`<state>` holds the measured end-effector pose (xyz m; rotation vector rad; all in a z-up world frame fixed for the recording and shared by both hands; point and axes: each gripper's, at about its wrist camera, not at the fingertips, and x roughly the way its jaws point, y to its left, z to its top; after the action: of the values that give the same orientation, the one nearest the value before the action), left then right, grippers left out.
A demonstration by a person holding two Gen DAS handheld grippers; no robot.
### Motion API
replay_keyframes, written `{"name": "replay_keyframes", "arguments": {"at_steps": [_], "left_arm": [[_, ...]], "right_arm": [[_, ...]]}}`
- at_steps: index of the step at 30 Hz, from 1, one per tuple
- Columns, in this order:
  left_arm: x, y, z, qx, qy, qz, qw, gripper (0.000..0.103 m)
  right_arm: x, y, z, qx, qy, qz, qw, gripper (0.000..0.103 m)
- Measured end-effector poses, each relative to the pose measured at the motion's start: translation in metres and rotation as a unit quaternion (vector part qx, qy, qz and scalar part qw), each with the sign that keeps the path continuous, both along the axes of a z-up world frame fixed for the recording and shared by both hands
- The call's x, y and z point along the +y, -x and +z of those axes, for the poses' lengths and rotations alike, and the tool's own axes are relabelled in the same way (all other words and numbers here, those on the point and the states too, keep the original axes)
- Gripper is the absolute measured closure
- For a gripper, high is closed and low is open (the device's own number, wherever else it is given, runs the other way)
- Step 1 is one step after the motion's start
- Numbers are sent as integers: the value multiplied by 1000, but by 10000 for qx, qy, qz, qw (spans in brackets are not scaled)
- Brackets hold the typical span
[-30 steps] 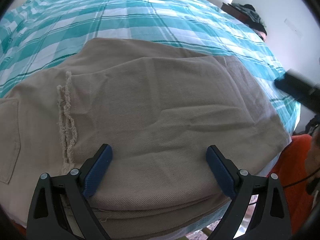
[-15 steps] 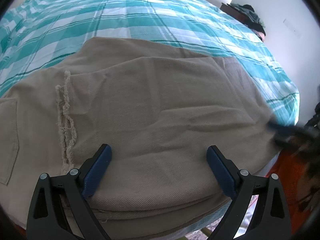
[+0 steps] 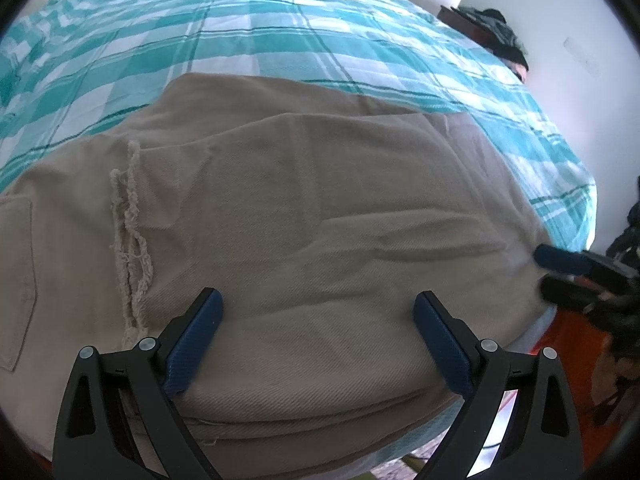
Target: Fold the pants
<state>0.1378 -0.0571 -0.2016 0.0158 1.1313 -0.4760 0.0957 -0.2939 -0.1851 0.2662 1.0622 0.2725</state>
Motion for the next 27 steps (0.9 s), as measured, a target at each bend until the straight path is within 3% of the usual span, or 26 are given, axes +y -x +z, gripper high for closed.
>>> {"name": "replay_keyframes", "arguments": {"at_steps": [5,8,12,16,20,27], "left_arm": [[0,-1,0,-10,-5,3,10000,6],[-3,0,0,-27,-112,-64,9999,6],[7,-2,12,264,19,301,9992,6],[35,10,35,408,536,533,9963,6],[63,29,50,348,571,686,9954,6],[104,51,51,511,757,1136,9893,6]], "right_arm": [[-7,10,29,-507,-101,-166,9985,37],[-6,1,-1,110,-83,-78,9999,36],[1,3,0,-20,82,16,10000,33],[-5,4,7,-126,-149,-85,9998,33],[-6,1,3,-53,-175,-66,9998,33],[8,0,2,-113,99,75,9999,24]]}}
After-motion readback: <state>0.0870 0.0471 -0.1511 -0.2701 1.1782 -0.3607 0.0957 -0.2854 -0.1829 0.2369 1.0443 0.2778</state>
